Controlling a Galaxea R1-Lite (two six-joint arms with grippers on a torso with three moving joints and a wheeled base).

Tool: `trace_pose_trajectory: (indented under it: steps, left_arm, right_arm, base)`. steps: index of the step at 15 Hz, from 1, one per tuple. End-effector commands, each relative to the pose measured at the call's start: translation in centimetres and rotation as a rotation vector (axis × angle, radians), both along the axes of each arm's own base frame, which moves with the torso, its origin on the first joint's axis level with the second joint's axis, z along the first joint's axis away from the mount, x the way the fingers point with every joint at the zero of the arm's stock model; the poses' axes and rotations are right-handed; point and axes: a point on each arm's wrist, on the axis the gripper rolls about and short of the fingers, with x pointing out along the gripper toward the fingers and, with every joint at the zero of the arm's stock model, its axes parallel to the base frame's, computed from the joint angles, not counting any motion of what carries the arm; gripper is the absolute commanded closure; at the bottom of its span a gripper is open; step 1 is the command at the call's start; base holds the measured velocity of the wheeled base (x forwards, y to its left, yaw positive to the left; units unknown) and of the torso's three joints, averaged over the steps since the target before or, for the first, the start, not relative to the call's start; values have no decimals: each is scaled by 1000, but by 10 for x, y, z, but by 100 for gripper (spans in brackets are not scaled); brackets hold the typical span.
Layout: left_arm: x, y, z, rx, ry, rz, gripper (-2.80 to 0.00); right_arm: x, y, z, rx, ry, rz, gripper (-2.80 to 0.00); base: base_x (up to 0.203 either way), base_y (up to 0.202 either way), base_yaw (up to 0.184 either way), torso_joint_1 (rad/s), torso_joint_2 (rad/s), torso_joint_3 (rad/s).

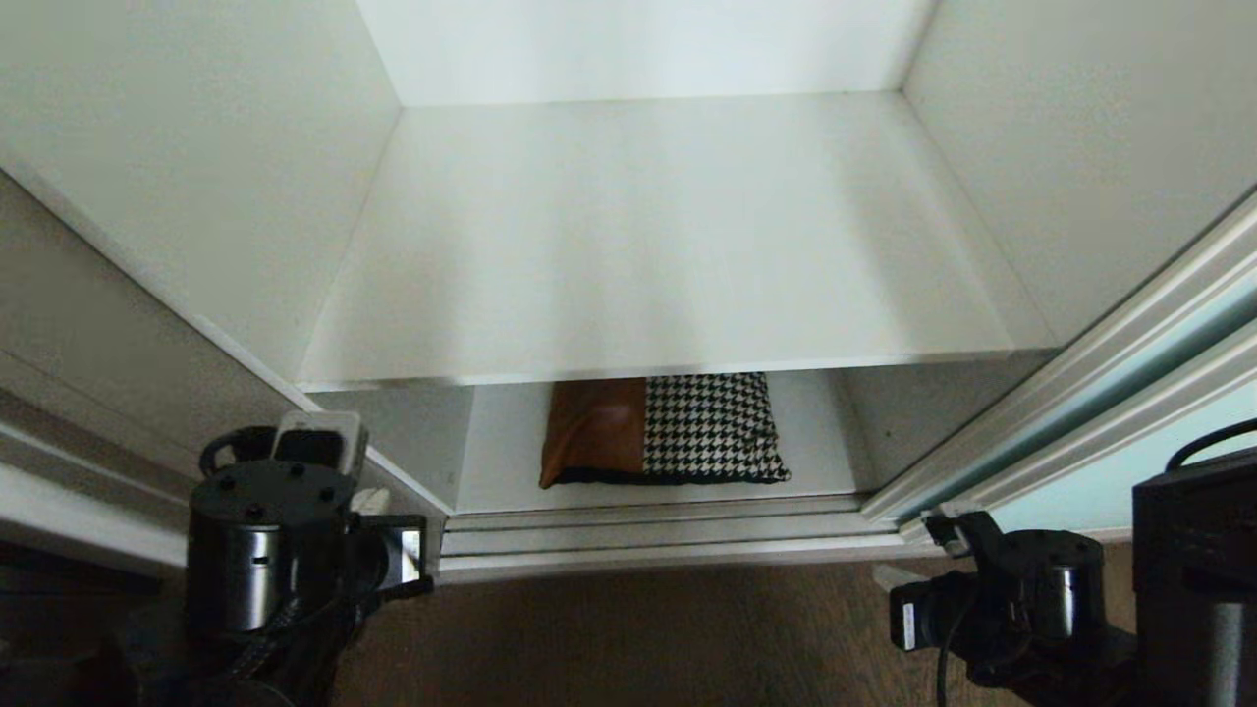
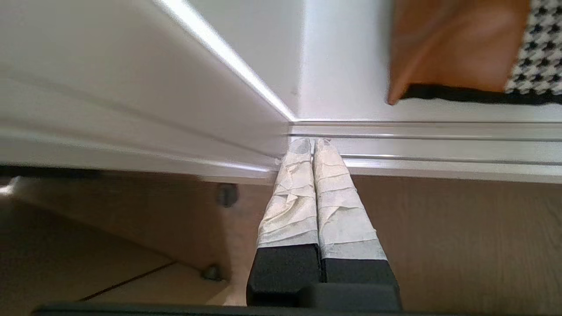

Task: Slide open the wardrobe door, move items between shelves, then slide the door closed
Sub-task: Close the door

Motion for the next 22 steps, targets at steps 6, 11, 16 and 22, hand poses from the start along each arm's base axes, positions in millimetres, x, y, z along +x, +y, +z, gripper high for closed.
trace_pose_trajectory:
  steps: [6,11,16,22]
  left_arm:
    - [-46,39,25,-17,-82,94,0]
    - [-64,72,35,48,-130,231,0]
    - [-85,96,49,50,-224,363,0]
    - [-134,115,39,81,-325,450,0]
  right_arm:
    - [-43,-7,23,36,13,34,0]
    - [-46,-8,40,83,-54,20,0]
    - [-49,-10,49,93,-96,17,0]
    - [-51,-11,56,95,-134,16,0]
  base:
    - [0,0,0,0,0,0]
    - [0,0,0,0,0,0]
    - [0,0,0,0,0,0]
    - [0,0,0,0,0,0]
